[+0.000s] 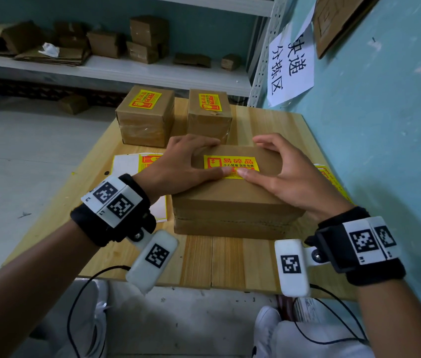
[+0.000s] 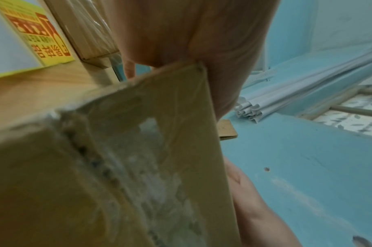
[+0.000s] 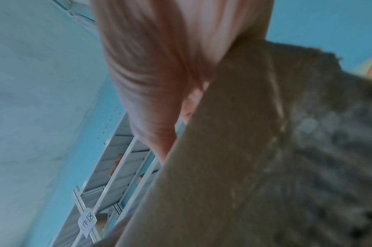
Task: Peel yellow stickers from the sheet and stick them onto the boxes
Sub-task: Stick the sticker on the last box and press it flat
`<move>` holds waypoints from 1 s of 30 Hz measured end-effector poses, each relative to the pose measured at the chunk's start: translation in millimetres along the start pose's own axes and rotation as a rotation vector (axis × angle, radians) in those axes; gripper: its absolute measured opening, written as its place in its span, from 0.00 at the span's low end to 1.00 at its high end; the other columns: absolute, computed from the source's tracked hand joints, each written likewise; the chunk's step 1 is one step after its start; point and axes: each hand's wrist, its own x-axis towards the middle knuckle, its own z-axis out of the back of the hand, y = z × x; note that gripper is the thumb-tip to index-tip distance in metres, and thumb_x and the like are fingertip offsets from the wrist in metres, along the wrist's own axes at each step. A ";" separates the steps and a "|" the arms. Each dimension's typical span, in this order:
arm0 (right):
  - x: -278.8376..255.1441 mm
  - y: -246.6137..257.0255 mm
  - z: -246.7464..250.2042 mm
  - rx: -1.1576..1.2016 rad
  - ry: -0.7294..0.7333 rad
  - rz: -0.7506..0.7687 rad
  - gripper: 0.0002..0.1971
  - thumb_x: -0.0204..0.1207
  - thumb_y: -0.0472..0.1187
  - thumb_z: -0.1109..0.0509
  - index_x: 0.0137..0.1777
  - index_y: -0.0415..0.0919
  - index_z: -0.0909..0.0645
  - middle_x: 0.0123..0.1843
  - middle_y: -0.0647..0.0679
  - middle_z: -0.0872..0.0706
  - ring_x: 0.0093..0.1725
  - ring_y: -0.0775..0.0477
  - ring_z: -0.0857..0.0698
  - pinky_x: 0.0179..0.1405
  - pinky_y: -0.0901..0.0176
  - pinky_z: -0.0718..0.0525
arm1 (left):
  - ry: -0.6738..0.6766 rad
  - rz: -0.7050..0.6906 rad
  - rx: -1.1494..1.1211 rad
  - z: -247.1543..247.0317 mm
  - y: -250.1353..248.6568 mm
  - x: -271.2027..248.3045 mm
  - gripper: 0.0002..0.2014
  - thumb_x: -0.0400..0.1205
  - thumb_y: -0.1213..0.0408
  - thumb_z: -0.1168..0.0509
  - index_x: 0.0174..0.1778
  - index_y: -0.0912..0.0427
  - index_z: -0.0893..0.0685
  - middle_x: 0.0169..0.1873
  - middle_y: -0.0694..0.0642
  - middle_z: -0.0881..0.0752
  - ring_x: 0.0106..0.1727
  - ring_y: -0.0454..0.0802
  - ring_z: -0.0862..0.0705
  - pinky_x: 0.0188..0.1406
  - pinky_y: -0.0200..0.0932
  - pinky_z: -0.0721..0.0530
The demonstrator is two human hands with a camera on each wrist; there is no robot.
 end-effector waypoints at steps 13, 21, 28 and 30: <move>-2.6 -7.9 13.9 0.371 0.085 -0.054 0.20 0.84 0.32 0.33 0.72 0.50 0.22 0.72 0.56 0.19 0.67 0.66 0.20 0.62 0.67 0.16 | 0.156 -0.039 -0.381 19.0 17.9 5.5 0.25 0.80 0.65 0.29 0.74 0.48 0.22 0.75 0.35 0.26 0.71 0.29 0.28 0.53 0.17 0.25; 3.3 -5.5 -3.7 0.058 -0.065 -0.016 0.25 0.72 0.58 0.22 0.68 0.56 0.21 0.65 0.58 0.20 0.69 0.57 0.24 0.69 0.61 0.24 | -0.023 0.034 -0.320 1.6 8.2 4.7 0.26 0.76 0.48 0.29 0.72 0.41 0.22 0.62 0.41 0.23 0.60 0.39 0.21 0.50 0.33 0.20; 11.9 -9.1 -0.7 0.070 -0.104 0.016 0.14 0.81 0.42 0.29 0.65 0.51 0.18 0.63 0.57 0.15 0.67 0.59 0.20 0.69 0.62 0.23 | -0.117 0.004 -0.355 -1.5 8.4 5.5 0.15 0.86 0.59 0.38 0.68 0.47 0.17 0.54 0.38 0.20 0.55 0.36 0.20 0.49 0.30 0.20; 14.6 -7.2 0.5 0.055 -0.111 0.003 0.12 0.84 0.40 0.33 0.65 0.50 0.18 0.61 0.57 0.15 0.64 0.60 0.20 0.63 0.71 0.24 | -0.139 0.005 -0.359 -2.1 7.8 7.4 0.14 0.87 0.60 0.40 0.67 0.48 0.16 0.57 0.43 0.19 0.56 0.38 0.20 0.51 0.32 0.20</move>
